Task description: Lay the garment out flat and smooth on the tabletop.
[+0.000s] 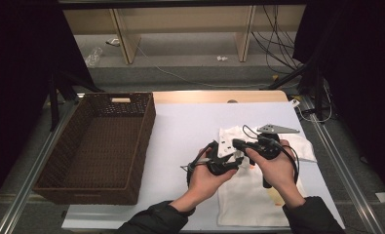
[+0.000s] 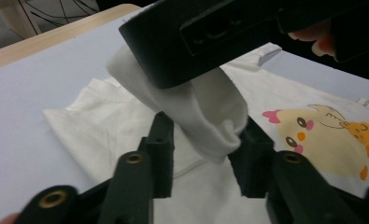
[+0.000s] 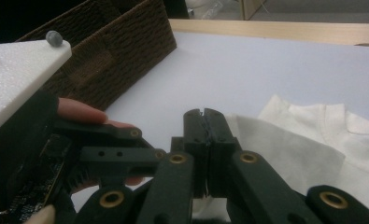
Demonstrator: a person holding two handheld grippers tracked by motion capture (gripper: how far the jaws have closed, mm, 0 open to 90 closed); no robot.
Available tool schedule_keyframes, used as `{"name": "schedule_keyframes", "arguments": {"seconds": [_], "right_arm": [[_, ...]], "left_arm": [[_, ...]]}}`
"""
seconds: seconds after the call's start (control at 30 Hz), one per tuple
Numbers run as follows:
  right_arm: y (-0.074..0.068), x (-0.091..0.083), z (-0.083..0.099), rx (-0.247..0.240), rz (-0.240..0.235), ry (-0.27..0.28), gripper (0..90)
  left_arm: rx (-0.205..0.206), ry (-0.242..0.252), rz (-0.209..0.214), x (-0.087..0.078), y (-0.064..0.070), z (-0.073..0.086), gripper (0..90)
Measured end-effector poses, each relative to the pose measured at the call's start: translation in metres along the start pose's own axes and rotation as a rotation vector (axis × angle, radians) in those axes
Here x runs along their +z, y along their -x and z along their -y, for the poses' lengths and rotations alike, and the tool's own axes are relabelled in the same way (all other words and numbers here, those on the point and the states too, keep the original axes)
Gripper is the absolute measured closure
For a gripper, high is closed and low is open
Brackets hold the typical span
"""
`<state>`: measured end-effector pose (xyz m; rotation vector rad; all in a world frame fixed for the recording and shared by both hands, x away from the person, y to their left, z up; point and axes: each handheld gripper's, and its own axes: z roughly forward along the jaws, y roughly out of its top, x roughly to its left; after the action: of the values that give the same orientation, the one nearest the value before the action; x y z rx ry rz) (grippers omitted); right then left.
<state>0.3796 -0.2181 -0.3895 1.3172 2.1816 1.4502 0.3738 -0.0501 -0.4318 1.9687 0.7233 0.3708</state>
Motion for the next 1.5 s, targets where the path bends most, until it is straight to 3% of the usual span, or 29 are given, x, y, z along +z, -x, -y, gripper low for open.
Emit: {"name": "schedule_keyframes", "arguments": {"seconds": [0.1,0.23,0.4,0.53,0.67,0.8,0.87,1.17,1.3,1.5], "right_arm": [[-0.002,0.000,0.000,0.002,-0.008,0.012,89.6],[-0.003,0.000,-0.001,-0.008,-0.010,0.024,88.4],[-0.002,-0.002,-0.003,-0.023,-0.028,0.086,72.1],[0.006,-0.010,-0.006,-0.021,0.012,0.140,63.5],[0.024,-0.026,-0.006,-0.041,0.083,0.188,56.8],[0.045,-0.038,0.002,-0.088,0.133,0.200,52.7],[0.055,-0.041,0.008,-0.089,0.155,0.194,50.9],[0.089,-0.053,0.037,-0.021,0.268,0.174,49.6],[0.098,-0.059,0.040,0.008,0.291,0.192,49.2],[0.104,-0.065,0.040,0.021,0.306,0.211,46.7]], "left_arm": [[-0.003,0.008,-0.001,-0.003,-0.002,0.000,77.3],[-0.008,0.012,-0.007,-0.008,-0.007,0.000,83.5],[-0.015,0.015,-0.034,-0.016,-0.017,0.000,84.0],[-0.032,0.038,-0.055,-0.026,-0.026,-0.002,84.0],[-0.045,0.058,-0.081,-0.039,-0.036,-0.003,83.9],[-0.057,0.075,-0.105,-0.050,-0.046,-0.004,83.9],[-0.065,0.079,-0.115,-0.056,-0.050,-0.004,83.9],[-0.107,0.093,-0.171,-0.078,-0.076,0.001,83.9],[-0.095,0.081,-0.213,-0.086,-0.084,0.006,83.8],[-0.120,0.054,-0.251,-0.095,-0.098,0.015,83.8]]}}
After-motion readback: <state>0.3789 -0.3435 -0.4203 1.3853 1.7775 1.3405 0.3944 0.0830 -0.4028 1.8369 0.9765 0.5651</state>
